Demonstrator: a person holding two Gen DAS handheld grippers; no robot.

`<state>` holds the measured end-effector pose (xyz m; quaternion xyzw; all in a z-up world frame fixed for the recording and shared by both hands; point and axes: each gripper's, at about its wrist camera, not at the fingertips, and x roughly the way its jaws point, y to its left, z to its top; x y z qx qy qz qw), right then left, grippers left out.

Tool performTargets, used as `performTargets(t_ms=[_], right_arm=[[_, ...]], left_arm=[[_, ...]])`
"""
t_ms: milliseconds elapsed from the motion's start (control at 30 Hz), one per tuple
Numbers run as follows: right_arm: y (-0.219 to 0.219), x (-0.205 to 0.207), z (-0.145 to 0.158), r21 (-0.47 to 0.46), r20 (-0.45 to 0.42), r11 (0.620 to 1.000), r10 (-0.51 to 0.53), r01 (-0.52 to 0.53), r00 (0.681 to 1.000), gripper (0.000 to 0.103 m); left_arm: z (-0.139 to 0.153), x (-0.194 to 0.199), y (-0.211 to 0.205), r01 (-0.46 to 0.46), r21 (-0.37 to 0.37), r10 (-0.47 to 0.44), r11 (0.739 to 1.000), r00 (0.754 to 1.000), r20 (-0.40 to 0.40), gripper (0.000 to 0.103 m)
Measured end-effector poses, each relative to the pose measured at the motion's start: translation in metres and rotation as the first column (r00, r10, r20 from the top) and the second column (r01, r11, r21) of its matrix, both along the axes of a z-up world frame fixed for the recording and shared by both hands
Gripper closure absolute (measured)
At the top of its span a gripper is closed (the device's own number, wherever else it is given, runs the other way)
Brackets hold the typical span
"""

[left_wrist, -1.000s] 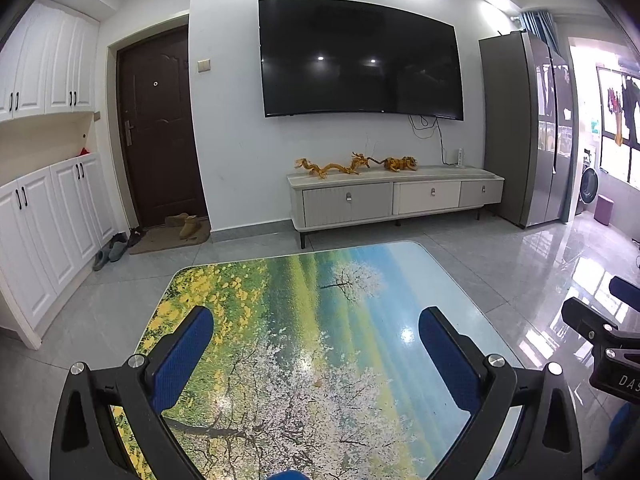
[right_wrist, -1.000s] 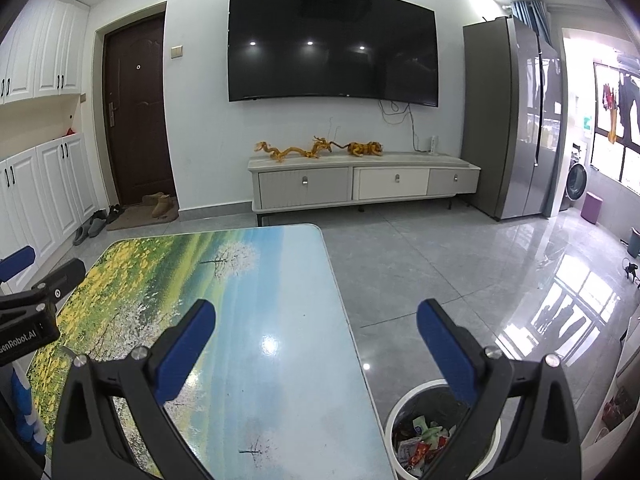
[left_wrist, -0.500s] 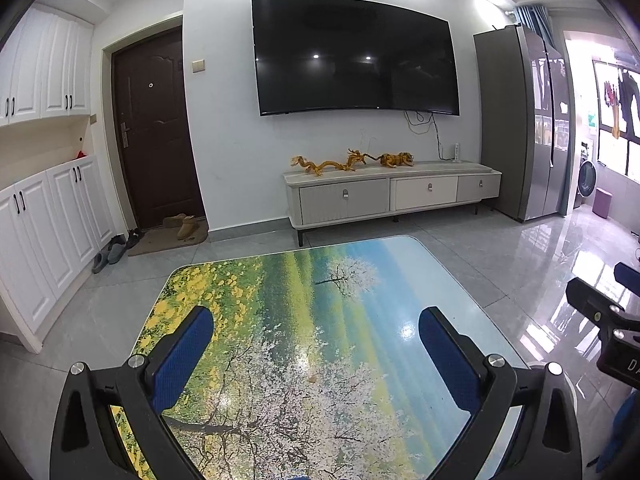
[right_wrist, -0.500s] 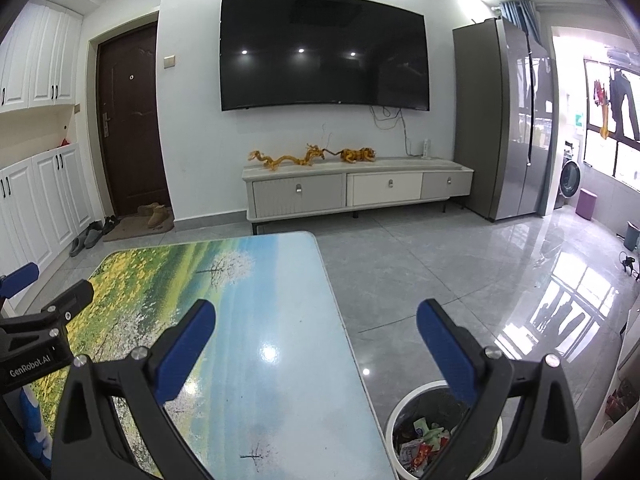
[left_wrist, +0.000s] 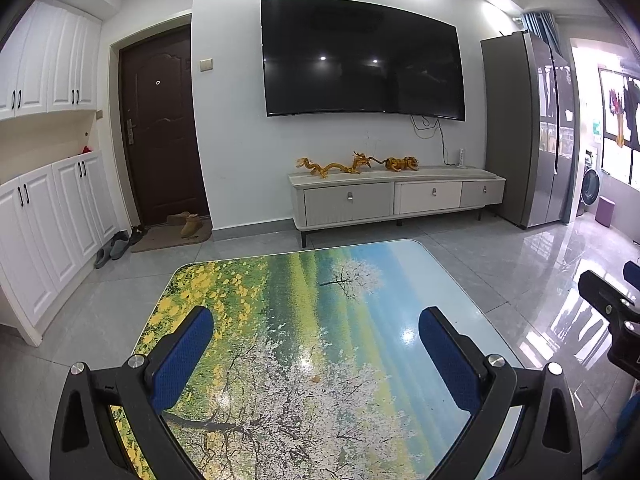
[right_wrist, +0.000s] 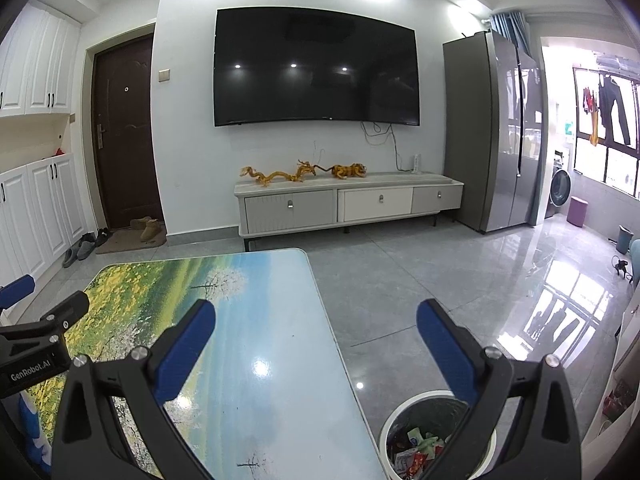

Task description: Collect trash

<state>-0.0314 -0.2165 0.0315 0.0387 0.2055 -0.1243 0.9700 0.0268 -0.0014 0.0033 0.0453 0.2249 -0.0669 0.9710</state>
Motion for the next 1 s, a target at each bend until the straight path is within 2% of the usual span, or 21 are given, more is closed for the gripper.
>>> performTargets(t_ms=[1000], right_arm=[[-0.0001, -0.0019, -0.0028, 0.002, -0.007, 1.000, -0.004, 0.004, 1.000, 0.002]], left_arm=[[-0.0014, 0.0014, 0.0039, 0.002, -0.015, -0.002, 1.000, 1.000, -0.002, 0.000]])
